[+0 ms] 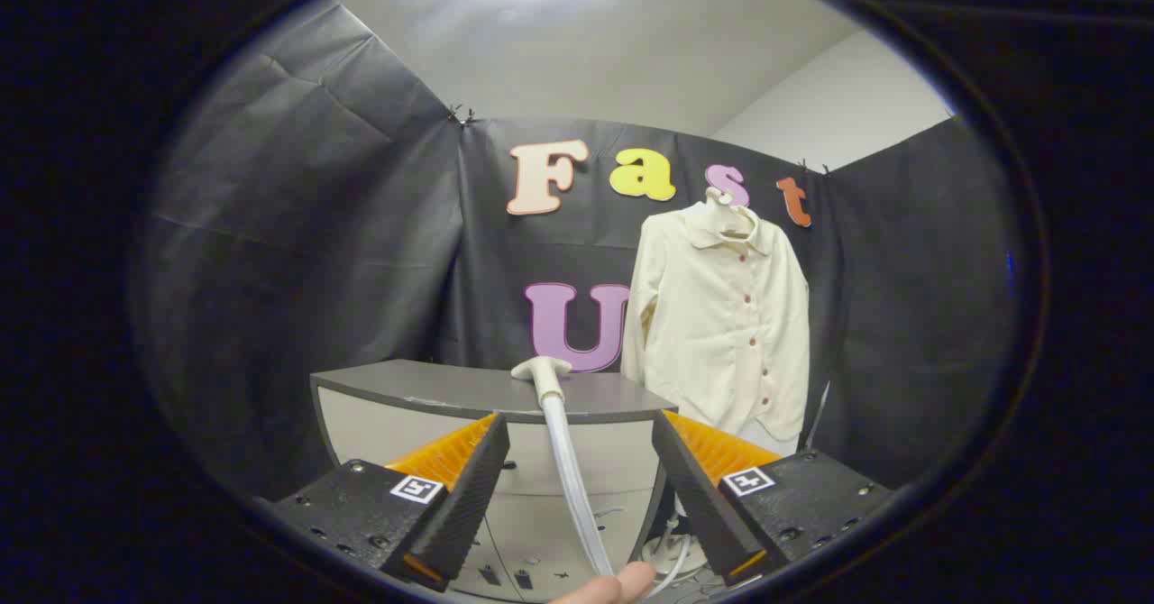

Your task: Iron the clothes twice with a garment steamer, once on the left side and once on the right side.

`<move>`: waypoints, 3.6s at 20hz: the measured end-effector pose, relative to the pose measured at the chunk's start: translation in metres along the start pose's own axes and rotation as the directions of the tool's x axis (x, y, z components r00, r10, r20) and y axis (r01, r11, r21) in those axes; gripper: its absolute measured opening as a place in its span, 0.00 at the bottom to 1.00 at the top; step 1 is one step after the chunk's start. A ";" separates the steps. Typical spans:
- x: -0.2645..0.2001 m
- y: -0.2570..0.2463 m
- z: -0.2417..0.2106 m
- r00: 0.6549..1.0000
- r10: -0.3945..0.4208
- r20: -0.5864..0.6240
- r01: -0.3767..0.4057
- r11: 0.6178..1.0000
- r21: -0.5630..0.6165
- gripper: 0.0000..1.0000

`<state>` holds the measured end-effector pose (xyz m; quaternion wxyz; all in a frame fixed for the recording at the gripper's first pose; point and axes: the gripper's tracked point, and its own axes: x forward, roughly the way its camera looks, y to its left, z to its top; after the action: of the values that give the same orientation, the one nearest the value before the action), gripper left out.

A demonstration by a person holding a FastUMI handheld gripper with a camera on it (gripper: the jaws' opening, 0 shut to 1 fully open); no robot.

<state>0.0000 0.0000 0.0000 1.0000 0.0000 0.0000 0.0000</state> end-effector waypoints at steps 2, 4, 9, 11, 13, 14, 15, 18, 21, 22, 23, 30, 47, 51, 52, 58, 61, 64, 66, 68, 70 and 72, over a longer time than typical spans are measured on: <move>0.004 0.003 -0.002 1.000 0.000 -0.007 0.000 1.000 0.006 0.97; 0.009 0.005 -0.006 1.000 0.002 -0.023 -0.002 1.000 0.006 0.97; 0.016 0.009 -0.014 0.998 -0.014 -0.067 0.015 1.000 0.009 0.97; 0.020 0.013 -0.012 0.997 -0.007 -0.071 0.008 1.000 0.020 0.97; 0.022 0.011 -0.007 0.998 -0.005 -0.061 0.007 1.000 0.025 0.97; 0.023 0.009 -0.006 0.998 -0.009 -0.056 0.010 1.000 0.027 0.97; 0.025 0.007 -0.005 0.998 -0.011 -0.055 0.013 0.999 0.030 0.97; 0.032 0.003 -0.003 0.998 -0.017 -0.058 0.019 0.999 0.034 0.96; 0.054 0.002 -0.001 0.997 -0.009 -0.074 0.012 0.999 0.043 0.97; 0.063 0.003 0.000 0.997 -0.003 -0.079 0.006 0.999 0.043 0.96; 0.072 0.004 0.000 0.996 0.004 -0.088 0.000 0.999 0.046 0.97; 0.149 0.023 0.025 0.994 0.058 -0.090 -0.051 0.996 0.072 0.97; 0.312 0.064 -0.093 0.753 0.002 -0.658 -0.081 0.993 -0.089 0.95; 0.308 0.065 -0.116 0.719 -0.039 -0.693 -0.077 0.988 -0.136 0.79; 0.306 0.062 -0.112 0.731 -0.058 -0.680 -0.059 0.987 -0.146 0.71; 0.307 0.059 -0.093 0.785 -0.116 -0.608 -0.066 0.961 -0.268 0.43; 0.302 0.061 -0.066 0.859 -0.053 -0.510 -0.046 0.983 -0.180 0.41; 0.293 0.058 -0.037 0.918 0.002 -0.395 -0.046 0.994 -0.102 0.40; 0.282 0.056 -0.015 0.948 0.023 -0.318 -0.046 0.997 -0.064 0.40; 0.266 0.050 0.011 0.969 0.027 -0.244 -0.035 0.999 -0.031 0.40; 0.252 0.048 0.039 0.984 0.029 -0.173 -0.031 0.999 -0.009 0.40; 0.238 0.042 0.067 0.993 0.030 -0.114 -0.032 0.999 -0.016 0.39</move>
<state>0.2376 0.0420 0.0671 0.9982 -0.0087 0.0569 0.0153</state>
